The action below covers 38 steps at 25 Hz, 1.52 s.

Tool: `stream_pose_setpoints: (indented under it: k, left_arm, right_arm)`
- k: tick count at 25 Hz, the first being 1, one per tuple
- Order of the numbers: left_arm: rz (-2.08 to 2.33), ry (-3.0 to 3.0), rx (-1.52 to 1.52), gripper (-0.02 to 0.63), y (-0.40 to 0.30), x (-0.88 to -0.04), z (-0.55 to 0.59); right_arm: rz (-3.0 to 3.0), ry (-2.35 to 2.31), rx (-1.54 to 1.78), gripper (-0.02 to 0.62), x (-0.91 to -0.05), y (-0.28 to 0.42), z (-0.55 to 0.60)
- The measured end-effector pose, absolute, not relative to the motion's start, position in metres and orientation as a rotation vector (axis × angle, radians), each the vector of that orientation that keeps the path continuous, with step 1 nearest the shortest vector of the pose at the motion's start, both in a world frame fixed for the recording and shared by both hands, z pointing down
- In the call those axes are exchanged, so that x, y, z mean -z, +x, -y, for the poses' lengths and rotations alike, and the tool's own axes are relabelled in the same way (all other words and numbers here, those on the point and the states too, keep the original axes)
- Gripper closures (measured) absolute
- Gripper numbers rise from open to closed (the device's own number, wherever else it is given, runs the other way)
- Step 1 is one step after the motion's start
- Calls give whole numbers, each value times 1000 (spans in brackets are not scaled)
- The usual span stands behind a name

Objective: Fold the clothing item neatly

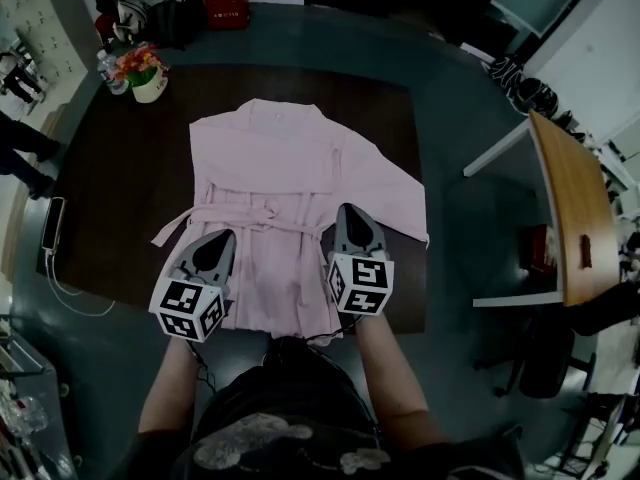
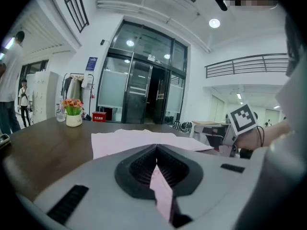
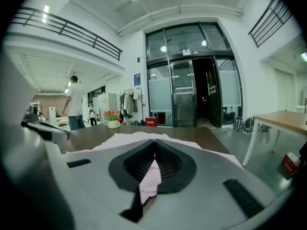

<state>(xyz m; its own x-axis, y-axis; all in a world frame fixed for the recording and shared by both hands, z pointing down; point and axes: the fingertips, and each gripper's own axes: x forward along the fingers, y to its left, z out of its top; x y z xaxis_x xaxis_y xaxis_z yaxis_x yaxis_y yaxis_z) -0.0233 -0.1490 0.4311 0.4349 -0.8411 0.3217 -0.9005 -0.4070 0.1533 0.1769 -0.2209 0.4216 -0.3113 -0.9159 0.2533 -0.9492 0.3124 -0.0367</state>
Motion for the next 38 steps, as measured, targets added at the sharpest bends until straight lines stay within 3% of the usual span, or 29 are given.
stream_pose_setpoints:
  k: [7, 14, 31, 38]
  left_arm:
    - [1383, 2503, -204, 595, 2, -416, 96]
    - [1261, 2550, -208, 595, 64, -423, 76]
    - [1337, 2481, -354, 595, 262, -443, 114]
    - [1408, 2416, -413, 595, 322, -462, 127]
  right_arm:
    - [2482, 1822, -79, 601, -370, 199, 121]
    - [2236, 2046, -138, 601, -383, 302, 70]
    - [2180, 2135, -348, 601, -443, 538, 103]
    - [2266, 1937, -455, 600, -490, 574, 111]
